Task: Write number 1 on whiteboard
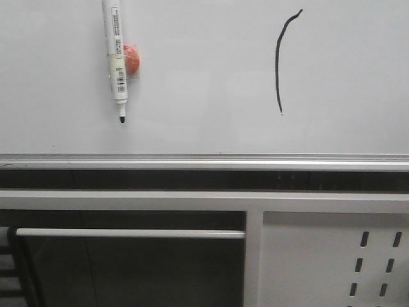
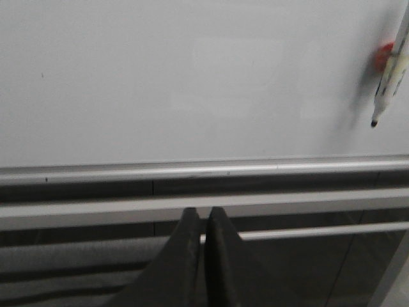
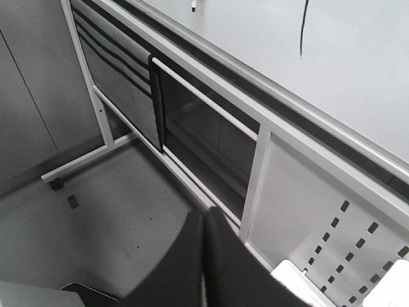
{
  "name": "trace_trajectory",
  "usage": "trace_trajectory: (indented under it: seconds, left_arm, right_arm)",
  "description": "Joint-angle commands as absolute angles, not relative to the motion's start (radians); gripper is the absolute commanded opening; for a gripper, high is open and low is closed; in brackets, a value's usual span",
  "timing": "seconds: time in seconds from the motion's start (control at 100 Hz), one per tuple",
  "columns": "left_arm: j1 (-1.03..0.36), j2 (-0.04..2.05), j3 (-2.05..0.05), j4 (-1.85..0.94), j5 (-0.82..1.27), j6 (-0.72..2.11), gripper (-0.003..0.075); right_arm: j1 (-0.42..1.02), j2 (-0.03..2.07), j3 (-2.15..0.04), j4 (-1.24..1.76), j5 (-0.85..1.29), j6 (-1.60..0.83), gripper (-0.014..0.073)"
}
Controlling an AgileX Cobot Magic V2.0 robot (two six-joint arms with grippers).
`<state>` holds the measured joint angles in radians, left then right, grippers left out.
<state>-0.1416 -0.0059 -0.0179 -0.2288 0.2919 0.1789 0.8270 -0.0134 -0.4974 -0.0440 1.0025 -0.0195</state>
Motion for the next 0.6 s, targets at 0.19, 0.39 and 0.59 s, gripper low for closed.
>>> trace_trajectory:
  seconds: [0.19, 0.39, 0.59]
  left_arm:
    - [-0.139, -0.024, 0.028, -0.224, 0.281, 0.173, -0.0018]
    - [-0.139, -0.026, 0.028, -0.011, 0.273, -0.026, -0.0018]
    - [-0.139, -0.032, 0.028, 0.096, 0.279, -0.146, -0.0018]
  right_arm:
    - [0.822, -0.029, -0.518, -0.051, 0.927, -0.030, -0.0072]
    - [0.822, -0.029, -0.518, -0.051, 0.927, -0.030, -0.0072]
    - [0.822, -0.029, -0.518, -0.051, 0.927, -0.030, -0.0072]
